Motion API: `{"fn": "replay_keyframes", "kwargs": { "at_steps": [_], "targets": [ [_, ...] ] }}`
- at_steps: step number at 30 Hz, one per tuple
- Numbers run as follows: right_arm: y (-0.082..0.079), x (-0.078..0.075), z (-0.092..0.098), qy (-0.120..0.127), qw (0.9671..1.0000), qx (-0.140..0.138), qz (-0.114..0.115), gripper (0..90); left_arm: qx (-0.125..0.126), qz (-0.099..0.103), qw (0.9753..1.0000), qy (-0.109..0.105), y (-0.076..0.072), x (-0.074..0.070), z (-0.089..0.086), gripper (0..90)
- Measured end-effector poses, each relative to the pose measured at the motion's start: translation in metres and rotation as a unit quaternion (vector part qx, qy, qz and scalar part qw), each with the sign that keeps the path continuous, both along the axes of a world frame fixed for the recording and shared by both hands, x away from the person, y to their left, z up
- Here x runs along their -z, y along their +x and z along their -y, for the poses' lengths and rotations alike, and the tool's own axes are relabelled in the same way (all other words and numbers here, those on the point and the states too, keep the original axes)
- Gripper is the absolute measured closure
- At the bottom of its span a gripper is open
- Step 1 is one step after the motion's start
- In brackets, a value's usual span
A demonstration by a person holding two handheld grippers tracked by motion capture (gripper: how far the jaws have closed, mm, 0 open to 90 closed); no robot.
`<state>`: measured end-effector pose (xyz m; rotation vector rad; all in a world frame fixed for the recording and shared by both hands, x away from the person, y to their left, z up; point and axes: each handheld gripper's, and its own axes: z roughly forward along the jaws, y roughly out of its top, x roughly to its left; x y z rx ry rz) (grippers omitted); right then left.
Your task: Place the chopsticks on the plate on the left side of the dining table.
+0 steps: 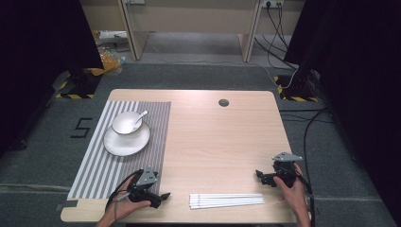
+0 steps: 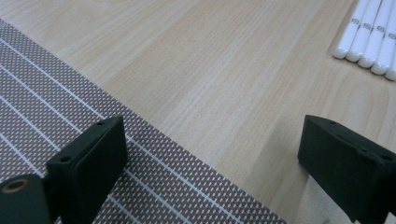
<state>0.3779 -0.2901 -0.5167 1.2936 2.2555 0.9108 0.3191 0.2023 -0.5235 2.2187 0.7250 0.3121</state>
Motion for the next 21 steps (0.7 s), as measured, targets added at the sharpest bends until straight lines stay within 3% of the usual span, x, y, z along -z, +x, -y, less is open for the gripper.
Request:
{"fn": "replay_keyframes", "kwargs": {
  "at_steps": [5, 9, 13, 17, 19, 21],
  "targets": [
    [0.0, 0.0, 0.0, 0.0, 1.0, 0.0, 0.0, 0.2, 0.005, 0.002, 1.0, -0.004, 0.0, -0.001, 0.0, 14.7],
    [0.0, 0.0, 0.0, 0.0, 1.0, 0.0, -0.001, 0.2, 0.02, 0.004, 0.9998, 0.008, 0.001, -0.009, 0.008, 14.9],
    [0.0, 0.0, 0.0, 0.001, 1.0, 0.0, 0.0, 0.2, 0.032, 0.002, 0.9995, 0.004, 0.004, -0.017, 0.015, 14.9],
    [0.0, 0.0, 0.0, 0.001, 1.0, 0.0, -0.001, 0.2, 0.045, -0.001, 0.9985, 0.031, 0.011, -0.026, 0.027, 15.3],
    [0.0, 0.0, 0.0, 0.0, 1.0, -0.001, -0.001, 0.2, 0.065, -0.004, 0.9968, 0.047, 0.016, -0.032, 0.036, 16.0],
    [0.0, 0.0, 0.001, 0.0, 1.0, -0.001, -0.001, 0.2, 0.071, -0.005, 0.9962, 0.051, 0.017, -0.033, 0.039, 16.0]
  ]
}}
